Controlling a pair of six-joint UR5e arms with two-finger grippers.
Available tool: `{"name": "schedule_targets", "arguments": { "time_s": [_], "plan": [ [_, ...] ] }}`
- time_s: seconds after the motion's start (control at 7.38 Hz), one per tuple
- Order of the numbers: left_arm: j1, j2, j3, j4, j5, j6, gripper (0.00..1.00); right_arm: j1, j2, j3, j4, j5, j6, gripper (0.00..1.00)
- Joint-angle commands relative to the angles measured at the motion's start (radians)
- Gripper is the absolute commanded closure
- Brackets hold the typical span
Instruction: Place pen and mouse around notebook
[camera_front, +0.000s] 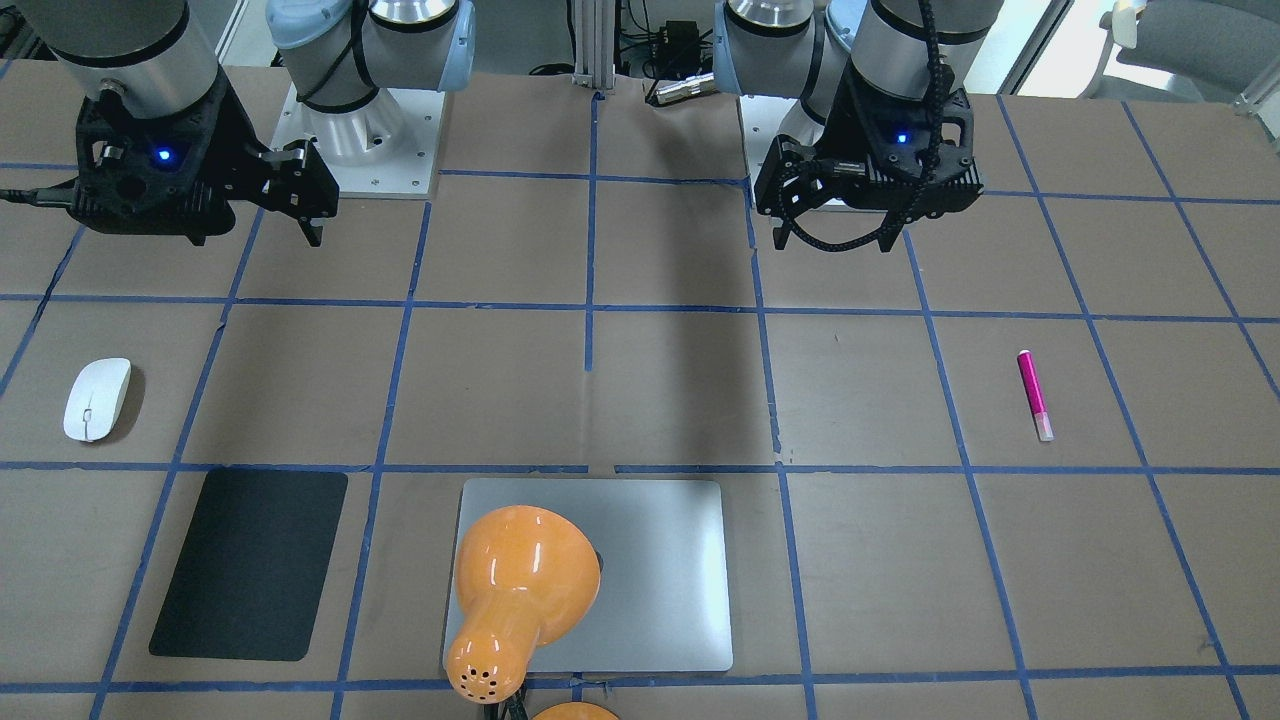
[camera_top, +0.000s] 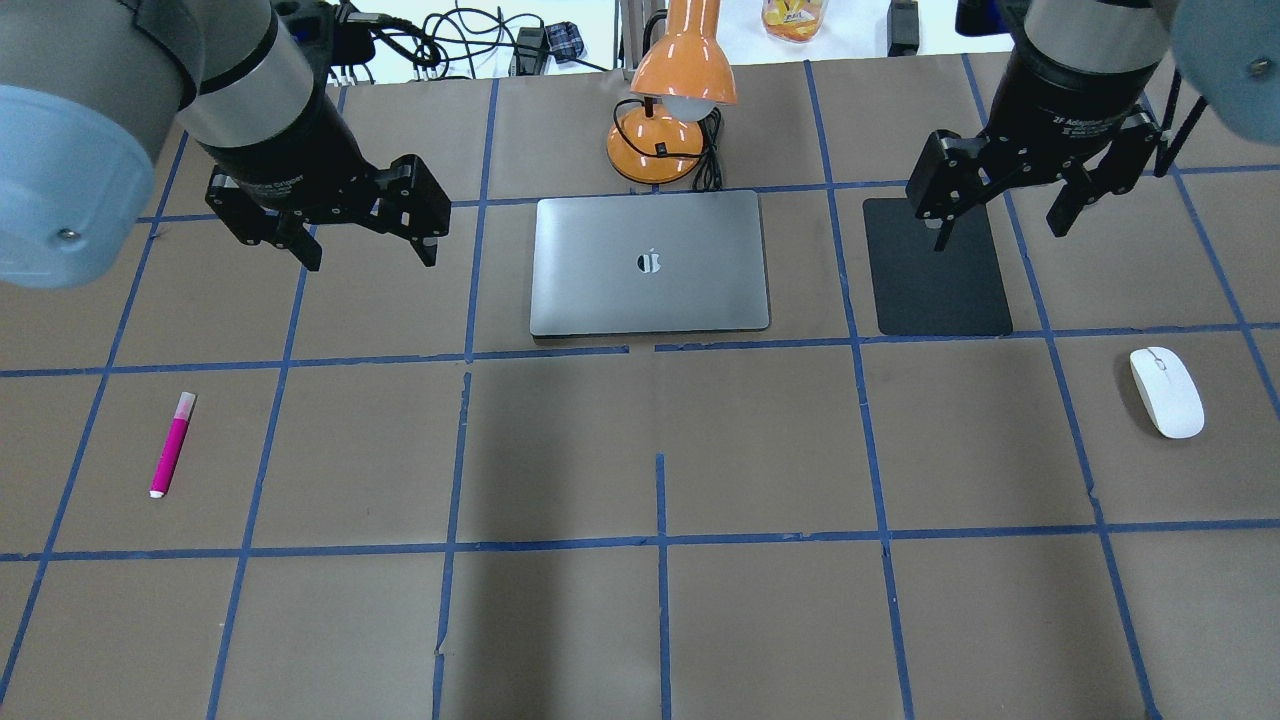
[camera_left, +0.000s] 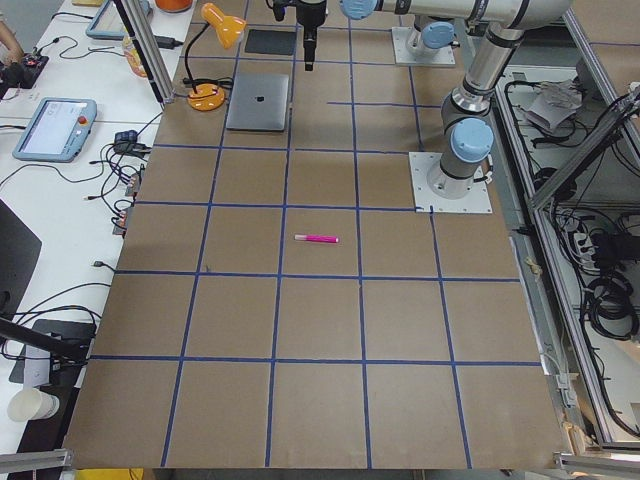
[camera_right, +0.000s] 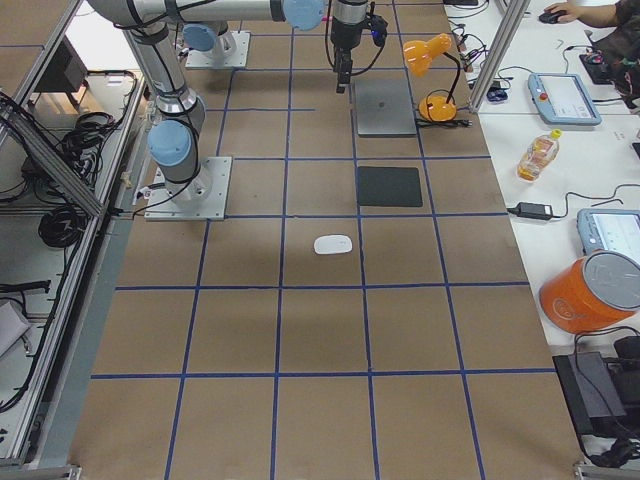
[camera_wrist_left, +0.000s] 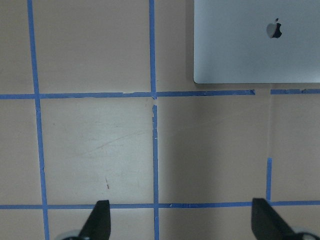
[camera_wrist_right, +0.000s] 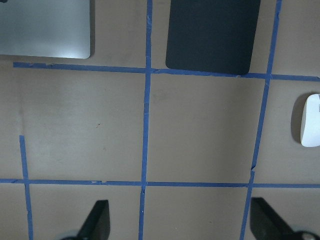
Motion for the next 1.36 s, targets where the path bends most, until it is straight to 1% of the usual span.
{"name": "schedule_targets", "arguments": {
  "time_s": [0.0, 0.27, 0.41, 0.54, 0.68, 0.81, 0.95, 1.08, 1.22],
  "plan": [
    [0.000, 0.000, -0.003, 0.002, -0.001, 0.000, 0.00, 0.001, 0.000, 0.000, 0.000, 0.000, 0.000, 0.00],
    [0.003, 0.005, -0.006, 0.000, 0.001, 0.009, 0.00, 0.000, 0.000, -0.001, 0.002, -0.003, 0.001, 0.00],
    [0.023, 0.025, -0.009, -0.008, 0.004, 0.017, 0.00, -0.005, 0.008, -0.001, -0.004, -0.009, -0.015, 0.00],
    [0.076, 0.025, -0.023, -0.009, 0.007, 0.035, 0.00, -0.049, 0.018, 0.000, -0.004, -0.006, -0.022, 0.00],
    [0.160, 0.022, -0.049, -0.003, 0.004, 0.125, 0.00, -0.143, 0.023, 0.000, -0.006, -0.008, -0.022, 0.00],
    [0.277, 0.013, -0.090, 0.003, 0.001, 0.267, 0.00, -0.231, 0.034, 0.002, -0.035, -0.004, -0.040, 0.00],
    [0.395, -0.003, -0.133, 0.036, -0.001, 0.391, 0.00, -0.291, 0.064, 0.011, -0.078, -0.009, -0.086, 0.00],
    [0.507, -0.015, -0.182, 0.088, -0.005, 0.504, 0.00, -0.355, 0.101, 0.037, -0.161, -0.047, -0.109, 0.00],
    [0.570, -0.033, -0.237, 0.160, -0.005, 0.614, 0.00, -0.406, 0.145, 0.073, -0.282, -0.081, -0.199, 0.00]
  ]
}}
